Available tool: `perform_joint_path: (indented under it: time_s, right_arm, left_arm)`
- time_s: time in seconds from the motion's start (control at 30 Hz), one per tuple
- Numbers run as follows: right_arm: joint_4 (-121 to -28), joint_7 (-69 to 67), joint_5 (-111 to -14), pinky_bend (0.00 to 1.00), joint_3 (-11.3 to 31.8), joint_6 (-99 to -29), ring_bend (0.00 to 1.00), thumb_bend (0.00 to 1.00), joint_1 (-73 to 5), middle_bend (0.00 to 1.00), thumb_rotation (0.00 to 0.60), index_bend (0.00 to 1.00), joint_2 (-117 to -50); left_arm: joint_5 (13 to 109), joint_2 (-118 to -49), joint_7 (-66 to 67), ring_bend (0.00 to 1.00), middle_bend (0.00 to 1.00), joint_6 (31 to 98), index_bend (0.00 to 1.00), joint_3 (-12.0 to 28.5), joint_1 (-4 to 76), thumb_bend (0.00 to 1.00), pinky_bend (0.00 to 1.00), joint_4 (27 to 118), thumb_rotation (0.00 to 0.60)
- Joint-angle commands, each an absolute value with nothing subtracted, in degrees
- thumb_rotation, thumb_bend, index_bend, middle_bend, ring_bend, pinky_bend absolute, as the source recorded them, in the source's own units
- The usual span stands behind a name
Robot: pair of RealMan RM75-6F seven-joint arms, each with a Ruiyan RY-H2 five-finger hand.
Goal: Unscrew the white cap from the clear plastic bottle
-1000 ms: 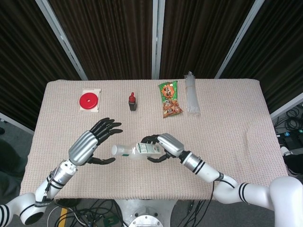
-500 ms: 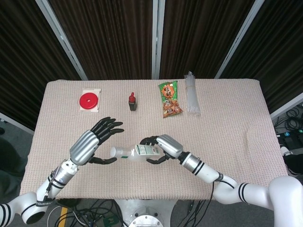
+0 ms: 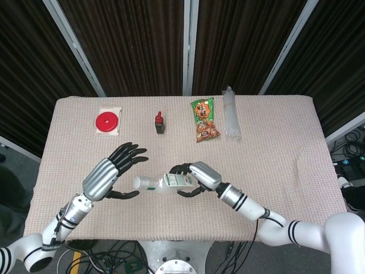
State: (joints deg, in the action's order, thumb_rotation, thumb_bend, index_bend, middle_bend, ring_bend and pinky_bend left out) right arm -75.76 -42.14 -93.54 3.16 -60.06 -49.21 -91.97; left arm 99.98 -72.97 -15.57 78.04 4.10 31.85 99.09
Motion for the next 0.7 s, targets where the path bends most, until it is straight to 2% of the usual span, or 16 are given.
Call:
perform_joint_path:
  time_s: [0.03, 0.7]
  right_arm:
    - [-76.00, -42.14, -93.92, 0.49, 2.92, -60.32, 0.37, 0.58, -49.17, 0.52, 0.600, 0.59, -91.81]
    - [-75.70, -42.63, -93.84, 0.49, 2.83, -60.55, 0.37, 0.58, -49.32, 0.53, 0.600, 0.59, -91.85]
  left_arm:
    - [99.94, -73.04, -15.54, 0.03, 0.10, 78.09, 0.17, 4.19, 31.91, 0.15, 0.02, 99.07, 0.600]
    - [100.19, -72.76, -14.83, 0.03, 0.10, 78.32, 0.17, 3.96, 32.05, 0.15, 0.02, 99.41, 0.600]
